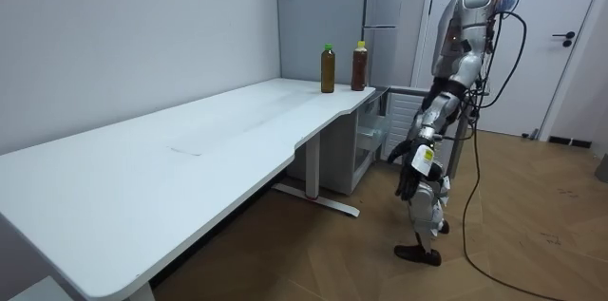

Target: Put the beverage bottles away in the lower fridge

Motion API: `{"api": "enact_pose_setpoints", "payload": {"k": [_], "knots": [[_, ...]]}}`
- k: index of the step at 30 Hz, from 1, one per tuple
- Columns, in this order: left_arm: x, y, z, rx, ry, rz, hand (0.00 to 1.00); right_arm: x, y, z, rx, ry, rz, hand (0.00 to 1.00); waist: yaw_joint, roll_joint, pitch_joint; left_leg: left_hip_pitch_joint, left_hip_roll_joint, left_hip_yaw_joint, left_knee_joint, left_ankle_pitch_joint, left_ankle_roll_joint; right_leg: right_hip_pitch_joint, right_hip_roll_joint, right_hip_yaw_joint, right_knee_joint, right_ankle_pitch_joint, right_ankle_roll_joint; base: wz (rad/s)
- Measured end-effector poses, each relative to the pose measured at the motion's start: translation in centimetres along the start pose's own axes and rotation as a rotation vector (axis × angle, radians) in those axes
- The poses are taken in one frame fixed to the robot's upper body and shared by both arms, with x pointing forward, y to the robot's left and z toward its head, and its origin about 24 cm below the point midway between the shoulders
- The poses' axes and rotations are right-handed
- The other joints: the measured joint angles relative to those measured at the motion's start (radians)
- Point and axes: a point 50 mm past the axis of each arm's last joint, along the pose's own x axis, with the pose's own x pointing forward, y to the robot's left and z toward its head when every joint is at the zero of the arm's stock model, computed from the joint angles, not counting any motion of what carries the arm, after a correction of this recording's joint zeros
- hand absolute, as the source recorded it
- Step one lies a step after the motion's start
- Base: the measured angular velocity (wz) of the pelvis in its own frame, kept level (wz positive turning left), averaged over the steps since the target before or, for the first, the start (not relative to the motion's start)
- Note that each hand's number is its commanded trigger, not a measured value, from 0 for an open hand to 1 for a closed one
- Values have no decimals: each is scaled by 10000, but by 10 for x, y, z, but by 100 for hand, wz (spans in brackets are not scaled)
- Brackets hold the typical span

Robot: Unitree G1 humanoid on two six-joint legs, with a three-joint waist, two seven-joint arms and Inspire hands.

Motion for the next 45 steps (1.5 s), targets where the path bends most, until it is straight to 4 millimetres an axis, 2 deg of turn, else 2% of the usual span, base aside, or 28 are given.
{"api": "enact_pose_setpoints", "payload": {"k": [4,5,6,9,13,16,20,24,27,30,33,38,42,45], "knots": [[-3,-1,22,-525,-1143,799,0,0,0,1,46,-79,-88,0,138,-21,-8,-11,-11,-67,14,4,1,14,0,7,-4,0,0,0],[-5,-4,31,-662,-1610,908,0,0,0,1,38,-108,-109,0,197,-36,-14,-13,-11,-67,34,4,2,8,1,-3,-3,0,0,6],[-9,-7,44,-851,-2188,965,0,0,1,1,25,-173,-127,0,203,11,-63,-61,-12,-119,67,4,1,-3,2,-77,-6,0,0,9],[-20,-15,75,-1293,-3978,990,0,-1,4,3,-1,-482,-59,0,247,-93,-83,-78,-21,-263,73,14,-11,11,13,-175,-9,0,-1,12],[-37,-25,105,-881,-6061,798,0,-1,4,8,-228,-878,-16,0,255,-95,-85,-88,-16,-279,94,14,-11,-7,22,-164,-9,3,-4,0],[-60,-36,132,-243,-8212,503,0,-1,4,7,-380,-834,30,0,218,-96,-86,-78,-26,-314,104,14,-12,18,21,-199,-12,4,-5,1],[-108,-61,161,576,-11406,-723,0,-1,5,8,-556,-905,373,0,86,-94,-83,-168,-51,-374,92,15,-12,20,21,-261,-30,4,-5,3],[-156,-76,184,681,-14104,-1791,0,1,5,12,-690,-842,407,0,-138,-55,-71,-198,-55,-409,62,24,-23,-2,27,-274,-48,4,-5,2],[-181,-83,192,786,-15546,-2264,0,1,6,13,-717,-992,499,0,-319,-60,-36,-122,-55,-410,42,31,-27,4,29,-267,-54,4,-4,0],[-199,-93,190,1408,-16608,-2701,0,2,7,18,-746,-1057,526,0,-466,-87,-46,-159,-56,-428,60,55,-31,-20,29,-292,-51,4,-4,1],[-217,-101,188,1567,-17440,-3400,0,2,10,22,-953,-1183,674,0,-647,-100,0,-184,-56,-434,66,63,-37,-35,33,-299,-78,4,-4,0],[-233,-115,186,1660,-18023,-4283,0,2,12,25,-1339,-1286,817,0,-849,-124,-12,-200,-62,-429,90,63,-38,-21,35,-275,-144,7,-10,0],[-246,-124,189,1817,-18534,-5047,0,2,12,26,-1463,-1297,837,0,-856,-81,-29,-136,-62,-368,56,64,-37,-14,34,-177,-152,9,-13,-5],[-248,-127,185,2270,-18679,-5464,0,2,11,27,-1467,-1286,876,0,-936,-60,-32,-91,-62,-337,35,64,-37,7,33,-138,-163,10,-15,-4]]}}
